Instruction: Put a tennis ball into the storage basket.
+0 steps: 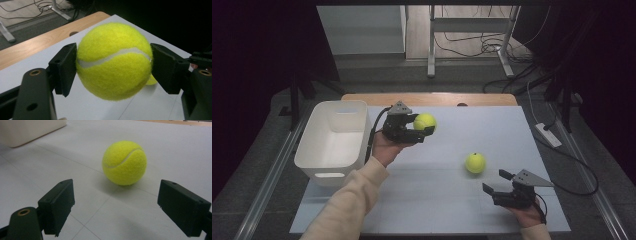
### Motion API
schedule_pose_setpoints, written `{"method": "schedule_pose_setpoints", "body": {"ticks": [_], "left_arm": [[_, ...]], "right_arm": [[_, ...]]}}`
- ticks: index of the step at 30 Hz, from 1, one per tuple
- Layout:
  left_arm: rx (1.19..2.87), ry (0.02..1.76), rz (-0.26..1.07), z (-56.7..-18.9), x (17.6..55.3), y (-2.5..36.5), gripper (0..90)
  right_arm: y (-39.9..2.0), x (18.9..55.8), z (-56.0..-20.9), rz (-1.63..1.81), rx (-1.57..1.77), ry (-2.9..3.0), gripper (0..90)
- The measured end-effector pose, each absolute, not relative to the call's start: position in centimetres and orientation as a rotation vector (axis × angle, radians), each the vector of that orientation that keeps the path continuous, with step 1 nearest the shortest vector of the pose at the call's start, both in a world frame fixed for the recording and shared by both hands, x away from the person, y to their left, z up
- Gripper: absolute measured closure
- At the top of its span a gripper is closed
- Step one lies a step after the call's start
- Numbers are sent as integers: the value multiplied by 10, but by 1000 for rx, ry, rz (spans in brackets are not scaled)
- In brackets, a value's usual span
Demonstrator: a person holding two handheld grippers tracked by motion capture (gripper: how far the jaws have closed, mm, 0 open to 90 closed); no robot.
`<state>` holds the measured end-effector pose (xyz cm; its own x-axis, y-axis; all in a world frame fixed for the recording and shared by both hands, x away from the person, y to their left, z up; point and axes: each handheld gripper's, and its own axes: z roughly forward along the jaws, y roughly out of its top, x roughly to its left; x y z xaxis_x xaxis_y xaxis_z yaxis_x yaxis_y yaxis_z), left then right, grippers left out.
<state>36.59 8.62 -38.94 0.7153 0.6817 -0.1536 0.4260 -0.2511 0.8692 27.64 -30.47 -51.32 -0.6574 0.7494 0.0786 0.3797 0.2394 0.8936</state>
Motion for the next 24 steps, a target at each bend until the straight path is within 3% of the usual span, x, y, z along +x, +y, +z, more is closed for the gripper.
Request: {"method": "schedule_pose_setpoints", "body": {"ticks": [24], "left_arm": [[1853, 866, 373, -375, 363, 106, 270]], "right_arm": [[-305, 276, -514, 1388, 1040, 2152, 145]]}}
